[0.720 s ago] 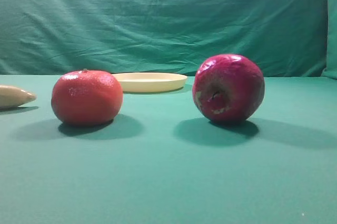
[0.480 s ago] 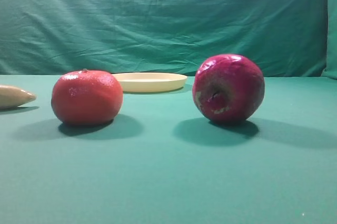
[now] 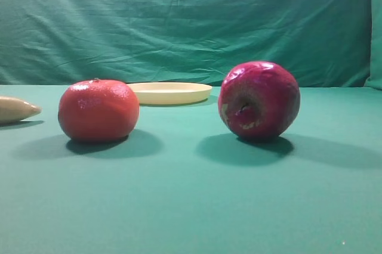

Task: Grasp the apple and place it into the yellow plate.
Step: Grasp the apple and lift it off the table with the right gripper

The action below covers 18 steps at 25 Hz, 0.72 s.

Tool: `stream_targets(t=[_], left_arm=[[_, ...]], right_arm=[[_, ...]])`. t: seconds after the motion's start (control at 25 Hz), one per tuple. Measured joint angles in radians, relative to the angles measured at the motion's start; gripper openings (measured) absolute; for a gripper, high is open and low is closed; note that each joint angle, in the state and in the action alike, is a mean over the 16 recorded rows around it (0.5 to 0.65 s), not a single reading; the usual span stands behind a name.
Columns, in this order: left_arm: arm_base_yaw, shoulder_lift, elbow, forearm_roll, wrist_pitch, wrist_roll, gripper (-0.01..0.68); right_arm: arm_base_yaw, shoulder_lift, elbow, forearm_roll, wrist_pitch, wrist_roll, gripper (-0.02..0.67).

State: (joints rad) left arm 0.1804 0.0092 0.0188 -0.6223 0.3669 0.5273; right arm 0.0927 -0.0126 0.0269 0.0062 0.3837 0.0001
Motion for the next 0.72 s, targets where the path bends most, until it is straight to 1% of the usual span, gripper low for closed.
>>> stream_targets(t=[0.28,0.72], left_arm=[[0.0,0.0,0.0,0.0,0.0,0.0,0.157],[0.0,0.0,0.0,0.0,0.0,0.0,0.157]], right_arm=[[0.0,0.0,0.0,0.008,-0.017,0.005,0.0],[0.0,0.0,-0.006,0.105,-0.175,0.044,0.0]])
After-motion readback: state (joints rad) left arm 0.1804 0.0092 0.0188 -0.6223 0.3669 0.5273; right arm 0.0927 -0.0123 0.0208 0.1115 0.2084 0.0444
